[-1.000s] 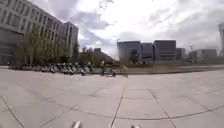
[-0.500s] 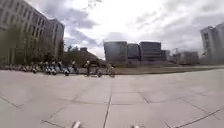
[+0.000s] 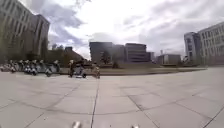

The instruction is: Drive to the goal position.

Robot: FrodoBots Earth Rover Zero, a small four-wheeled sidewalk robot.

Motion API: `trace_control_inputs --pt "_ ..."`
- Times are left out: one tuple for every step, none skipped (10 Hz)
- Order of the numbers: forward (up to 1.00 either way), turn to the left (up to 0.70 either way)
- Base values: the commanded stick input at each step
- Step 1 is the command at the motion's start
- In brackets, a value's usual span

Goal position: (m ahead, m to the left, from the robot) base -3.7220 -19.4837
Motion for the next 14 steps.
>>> trace_control_inputs --pt "0.70 -0.29" --pt "0.70 -0.29" --pt "0.70 -0.29" --pt "0.70 -0.29" --pt "0.70 -0.29" --pt "0.70 -0.29" --pt "0.70 -0.29" --pt "0.70 -0.29" --pt "0.70 -0.29" --pt "0.70 -0.29" --pt "0.70 -0.29" --pt "0.70 -0.29" --pt "0.70 -0.29" --pt "0.70 -0.29"
